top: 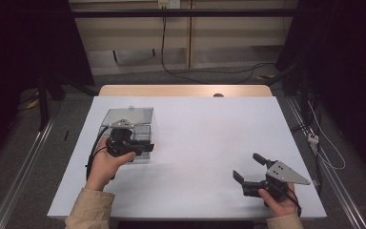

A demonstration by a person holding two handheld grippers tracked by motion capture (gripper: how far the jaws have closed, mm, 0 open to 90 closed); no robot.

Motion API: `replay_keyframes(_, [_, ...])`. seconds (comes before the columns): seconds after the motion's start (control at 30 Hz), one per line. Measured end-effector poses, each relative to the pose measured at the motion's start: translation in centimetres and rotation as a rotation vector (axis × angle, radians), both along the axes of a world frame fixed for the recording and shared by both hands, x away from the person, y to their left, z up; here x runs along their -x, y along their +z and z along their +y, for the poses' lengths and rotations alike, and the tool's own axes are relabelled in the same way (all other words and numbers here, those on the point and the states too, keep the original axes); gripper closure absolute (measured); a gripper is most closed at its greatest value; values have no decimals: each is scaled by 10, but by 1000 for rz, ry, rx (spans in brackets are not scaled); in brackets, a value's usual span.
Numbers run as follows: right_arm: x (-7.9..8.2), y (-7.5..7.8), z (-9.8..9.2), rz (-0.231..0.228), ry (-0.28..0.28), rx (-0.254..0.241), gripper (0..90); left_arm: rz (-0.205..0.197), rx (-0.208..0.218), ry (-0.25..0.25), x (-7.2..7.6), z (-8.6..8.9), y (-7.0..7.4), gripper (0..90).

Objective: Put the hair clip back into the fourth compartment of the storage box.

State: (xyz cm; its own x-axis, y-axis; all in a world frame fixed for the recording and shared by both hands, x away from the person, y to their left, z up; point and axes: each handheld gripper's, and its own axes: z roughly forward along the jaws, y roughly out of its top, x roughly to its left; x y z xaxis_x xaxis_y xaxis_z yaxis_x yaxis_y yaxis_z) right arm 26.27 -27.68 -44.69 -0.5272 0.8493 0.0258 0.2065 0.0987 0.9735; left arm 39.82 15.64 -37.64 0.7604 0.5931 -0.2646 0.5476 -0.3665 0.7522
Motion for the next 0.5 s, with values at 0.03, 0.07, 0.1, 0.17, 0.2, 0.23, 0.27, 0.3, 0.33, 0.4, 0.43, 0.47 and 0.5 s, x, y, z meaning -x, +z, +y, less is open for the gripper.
replay_keyframes(0.03, [0, 0, 0, 0, 0, 0, 46, 5, -5, -3, 0, 1, 1, 732])
replay_keyframes(0.07, [0, 0, 0, 0, -1, 0, 46, 4, -3, -1, -1, 2, 0, 732])
replay_keyframes(0.1, [0, 0, 0, 1, -1, 0, 46, 4, -2, 2, -1, 2, 0, 732])
replay_keyframes(0.17, [0, 0, 0, 1, -1, -1, 46, 4, 0, 5, -1, 3, 1, 732])
replay_keyframes(0.2, [0, 0, 0, 0, -2, 1, 46, 3, 1, 5, -1, 4, 1, 732])
replay_keyframes(0.23, [0, 0, 0, 0, -1, 0, 46, 3, 3, 5, -1, 4, 1, 732])
replay_keyframes(0.27, [0, 0, 0, 0, -2, 1, 46, 3, 3, 4, -1, 5, 1, 732])
replay_keyframes(0.3, [0, 0, 0, 0, -1, 0, 46, 1, 3, 9, -1, 5, 1, 732])
replay_keyframes(0.33, [0, 0, 0, 0, -2, 1, 46, 1, 1, 6, -2, 6, 1, 732])
replay_keyframes(0.4, [0, 0, 0, 0, -1, 1, 46, 0, 3, 12, -2, 7, 1, 732])
replay_keyframes(0.43, [0, 0, 0, 0, -2, 1, 46, 0, 2, 15, -2, 7, 1, 732])
replay_keyframes(0.47, [0, 0, 0, -1, -1, 0, 46, 1, 1, 16, -2, 8, 1, 732])
replay_keyframes(0.5, [0, 0, 0, 0, -1, 0, 46, 0, 3, 19, -2, 9, 1, 732])
